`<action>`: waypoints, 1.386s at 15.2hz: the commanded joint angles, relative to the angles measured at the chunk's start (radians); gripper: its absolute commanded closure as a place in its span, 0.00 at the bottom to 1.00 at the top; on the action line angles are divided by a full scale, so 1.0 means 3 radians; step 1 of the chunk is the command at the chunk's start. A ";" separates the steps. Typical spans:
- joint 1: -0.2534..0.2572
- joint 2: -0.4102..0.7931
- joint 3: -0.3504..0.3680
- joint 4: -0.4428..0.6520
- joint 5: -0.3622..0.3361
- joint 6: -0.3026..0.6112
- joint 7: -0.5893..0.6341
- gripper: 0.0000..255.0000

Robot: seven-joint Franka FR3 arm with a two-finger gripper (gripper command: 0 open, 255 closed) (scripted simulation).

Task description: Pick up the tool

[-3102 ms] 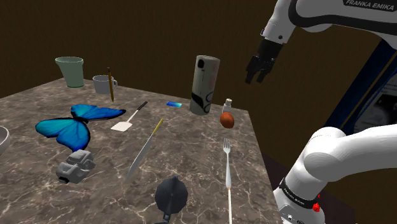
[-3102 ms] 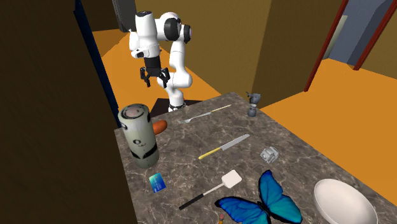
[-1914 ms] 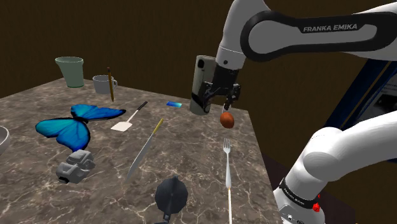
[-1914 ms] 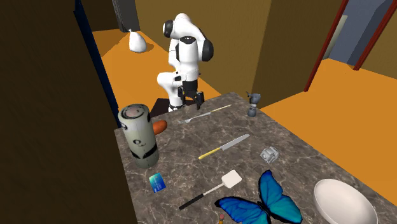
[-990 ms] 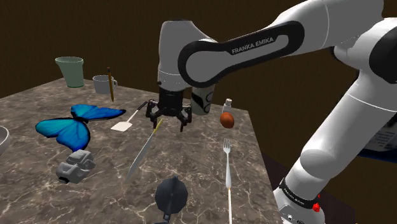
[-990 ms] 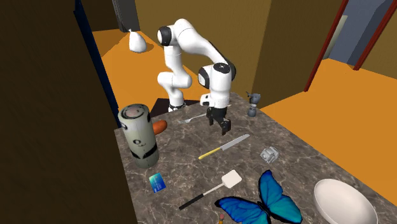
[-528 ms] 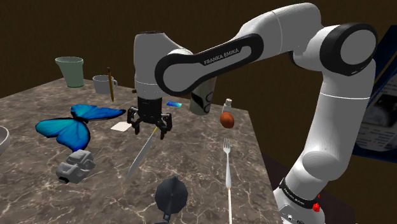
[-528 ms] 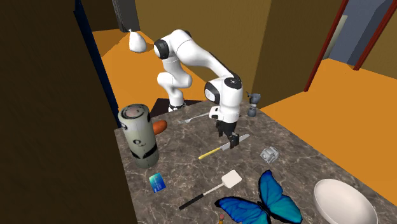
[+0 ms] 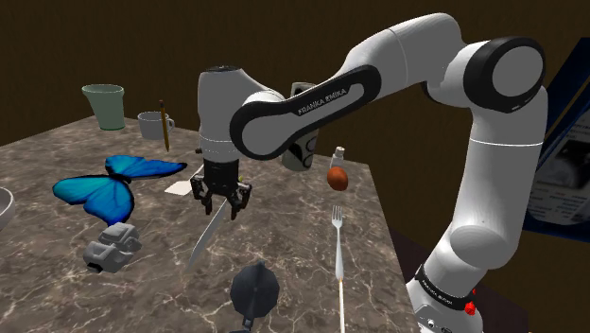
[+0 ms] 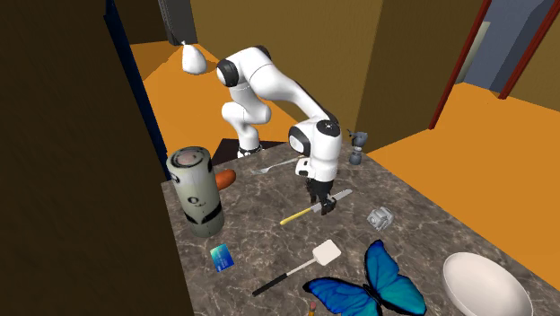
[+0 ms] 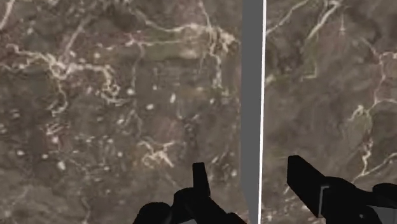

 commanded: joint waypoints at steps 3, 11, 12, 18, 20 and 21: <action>0.0003 0.0005 -0.0001 -0.0001 -0.0005 0.0006 0.0005 1.00; -0.0013 -0.0041 0.0015 0.0034 0.0034 -0.0064 -0.0021 1.00; -0.0019 -0.0062 0.0023 0.0057 0.0053 -0.0102 -0.0033 1.00; -0.0049 -0.0174 0.0061 0.0207 0.0150 -0.0335 -0.0093 1.00; -0.0056 -0.0205 0.0070 0.0264 0.0177 -0.0415 -0.0110 1.00; -0.0059 -0.0220 0.0075 0.0294 0.0190 -0.0455 -0.0118 1.00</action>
